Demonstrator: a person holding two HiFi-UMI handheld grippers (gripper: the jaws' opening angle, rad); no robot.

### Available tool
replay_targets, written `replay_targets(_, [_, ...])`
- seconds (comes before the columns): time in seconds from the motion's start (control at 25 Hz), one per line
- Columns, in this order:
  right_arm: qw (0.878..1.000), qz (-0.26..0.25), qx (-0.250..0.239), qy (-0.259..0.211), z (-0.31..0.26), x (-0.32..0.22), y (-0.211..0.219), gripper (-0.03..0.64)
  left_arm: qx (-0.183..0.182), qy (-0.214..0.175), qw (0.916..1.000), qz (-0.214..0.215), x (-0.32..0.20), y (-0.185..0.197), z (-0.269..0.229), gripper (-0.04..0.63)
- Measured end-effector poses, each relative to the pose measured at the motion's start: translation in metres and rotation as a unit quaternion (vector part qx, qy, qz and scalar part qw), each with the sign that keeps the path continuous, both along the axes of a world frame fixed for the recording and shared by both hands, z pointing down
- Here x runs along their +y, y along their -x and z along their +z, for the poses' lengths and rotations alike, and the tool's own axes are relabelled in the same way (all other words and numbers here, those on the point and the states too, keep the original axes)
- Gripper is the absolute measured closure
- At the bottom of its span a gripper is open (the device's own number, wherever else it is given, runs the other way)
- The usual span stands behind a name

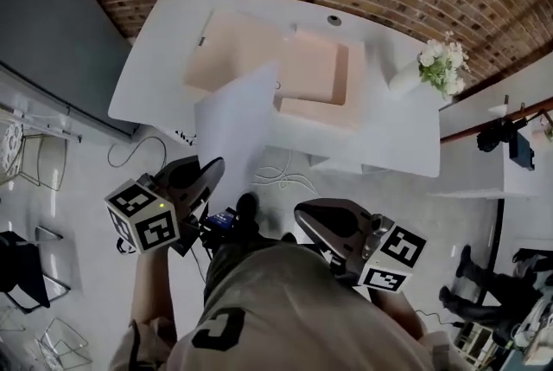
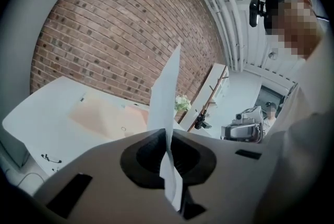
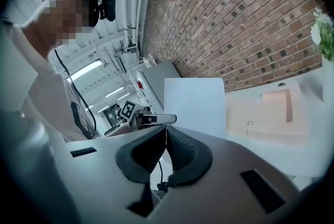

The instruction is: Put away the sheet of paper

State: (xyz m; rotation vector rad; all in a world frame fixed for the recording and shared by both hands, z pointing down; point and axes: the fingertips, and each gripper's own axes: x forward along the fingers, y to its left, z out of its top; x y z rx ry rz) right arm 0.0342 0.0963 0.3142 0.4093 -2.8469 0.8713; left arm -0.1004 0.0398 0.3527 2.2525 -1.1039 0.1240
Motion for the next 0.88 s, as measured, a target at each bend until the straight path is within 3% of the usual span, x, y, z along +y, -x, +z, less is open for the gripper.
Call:
replay_targets(0.2, [0.999,0.025,0.019,0.007,0.000,-0.015,0.020,0.594,0.012,-0.017,0.9997,0.012,-0.016,0.026,-0.003,0.581])
replay_targets(0.52, [0.999,-0.012,0.010,0.031,0.007,-0.024,0.082,0.594,0.024,-0.016,0.9994,-0.017,-0.020,0.087,0.007,0.581])
replay_targets(0.72, [0.999,-0.010,0.042,0.011,0.013,-0.028,0.092,0.594,0.033,-0.006,0.9994,-0.012,-0.024,0.097,0.013,0.581])
replay_targets(0.88, [0.999,-0.029,0.037,-0.002,0.011,-0.031,0.089,0.594,0.025,-0.003,0.9995,-0.018,-0.030,0.093,0.012,0.581])
